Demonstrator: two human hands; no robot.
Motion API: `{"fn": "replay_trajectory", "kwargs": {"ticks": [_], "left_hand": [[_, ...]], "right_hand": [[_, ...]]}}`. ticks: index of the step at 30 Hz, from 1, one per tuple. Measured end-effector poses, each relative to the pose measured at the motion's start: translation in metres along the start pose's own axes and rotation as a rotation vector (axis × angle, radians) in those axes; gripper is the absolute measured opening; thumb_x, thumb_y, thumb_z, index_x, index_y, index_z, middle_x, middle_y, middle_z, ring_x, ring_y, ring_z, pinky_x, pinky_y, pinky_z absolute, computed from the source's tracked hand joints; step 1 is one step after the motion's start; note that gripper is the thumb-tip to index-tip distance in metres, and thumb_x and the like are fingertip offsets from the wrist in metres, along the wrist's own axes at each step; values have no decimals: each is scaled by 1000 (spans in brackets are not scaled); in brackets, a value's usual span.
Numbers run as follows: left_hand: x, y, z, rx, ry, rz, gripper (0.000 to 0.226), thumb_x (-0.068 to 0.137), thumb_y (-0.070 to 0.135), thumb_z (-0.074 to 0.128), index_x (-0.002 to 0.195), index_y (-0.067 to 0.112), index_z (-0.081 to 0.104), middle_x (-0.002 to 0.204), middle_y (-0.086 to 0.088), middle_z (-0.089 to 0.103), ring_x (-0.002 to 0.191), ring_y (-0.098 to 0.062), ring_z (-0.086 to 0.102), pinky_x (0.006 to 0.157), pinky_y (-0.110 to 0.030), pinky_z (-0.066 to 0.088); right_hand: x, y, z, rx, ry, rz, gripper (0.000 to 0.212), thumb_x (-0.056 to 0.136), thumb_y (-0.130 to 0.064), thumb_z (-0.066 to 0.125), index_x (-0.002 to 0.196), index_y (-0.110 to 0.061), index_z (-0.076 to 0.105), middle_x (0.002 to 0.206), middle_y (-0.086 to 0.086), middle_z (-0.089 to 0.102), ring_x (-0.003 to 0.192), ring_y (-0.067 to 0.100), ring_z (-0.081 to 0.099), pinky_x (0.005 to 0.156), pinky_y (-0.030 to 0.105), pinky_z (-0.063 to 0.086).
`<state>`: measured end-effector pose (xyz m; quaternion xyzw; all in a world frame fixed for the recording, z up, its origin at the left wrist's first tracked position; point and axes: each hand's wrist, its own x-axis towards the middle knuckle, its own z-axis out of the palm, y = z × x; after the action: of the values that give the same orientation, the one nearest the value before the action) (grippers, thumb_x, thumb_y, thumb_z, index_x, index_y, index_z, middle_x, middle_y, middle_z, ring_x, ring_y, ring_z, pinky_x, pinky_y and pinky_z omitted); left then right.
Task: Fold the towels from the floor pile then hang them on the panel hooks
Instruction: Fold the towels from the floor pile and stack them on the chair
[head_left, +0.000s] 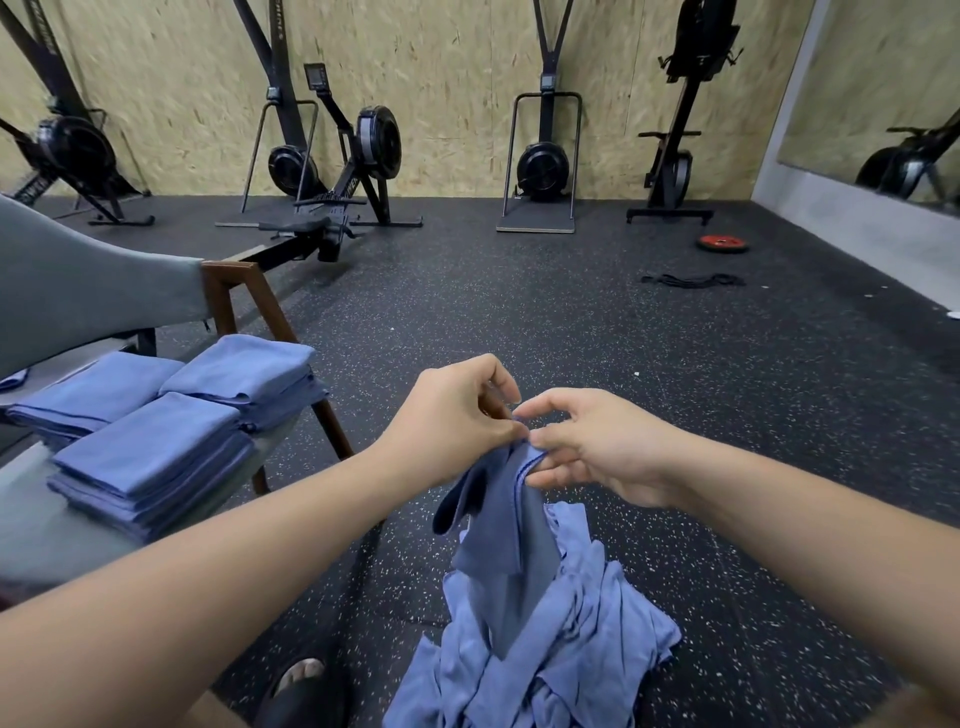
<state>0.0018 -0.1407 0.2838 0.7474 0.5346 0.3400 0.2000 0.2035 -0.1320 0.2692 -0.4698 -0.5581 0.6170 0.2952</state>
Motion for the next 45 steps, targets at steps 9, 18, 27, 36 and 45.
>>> {"fn": "replay_trajectory", "kwargs": {"ticks": [9,18,27,36,45], "left_hand": [[-3,7,-2,-68,-34,104,28,83,9,82,102,26,71,88,13,79,78,-6,73,76,-24,57],[0,5,-13,92,-67,159,38,86,13,74,105,31,46,93,11,69,75,-7,69,71,-31,56],[7,-8,-14,266,7,301,26,87,5,66,87,31,72,79,11,68,73,-7,59,71,-28,47],[5,0,-4,200,94,228,15,85,34,60,84,29,75,79,12,66,72,-2,60,73,-28,49],[9,-13,-2,221,-37,155,23,82,36,89,77,25,71,71,13,67,67,0,60,63,-18,40]], "right_hand": [[-10,-9,4,183,-87,-72,38,93,20,44,113,6,72,108,22,76,103,30,77,95,37,63],[-11,-14,-4,-80,117,-239,14,106,-6,64,112,6,68,90,20,79,77,26,78,65,28,62],[-2,-12,-20,-470,393,-452,8,98,-29,74,91,-26,75,94,2,71,81,12,63,80,35,50],[-7,-14,-14,-345,305,-515,10,106,-18,66,100,-10,70,98,13,78,88,15,65,89,50,55],[-8,-17,-18,-368,268,-570,9,108,-18,62,103,-14,69,99,17,73,86,14,63,83,47,52]]}}
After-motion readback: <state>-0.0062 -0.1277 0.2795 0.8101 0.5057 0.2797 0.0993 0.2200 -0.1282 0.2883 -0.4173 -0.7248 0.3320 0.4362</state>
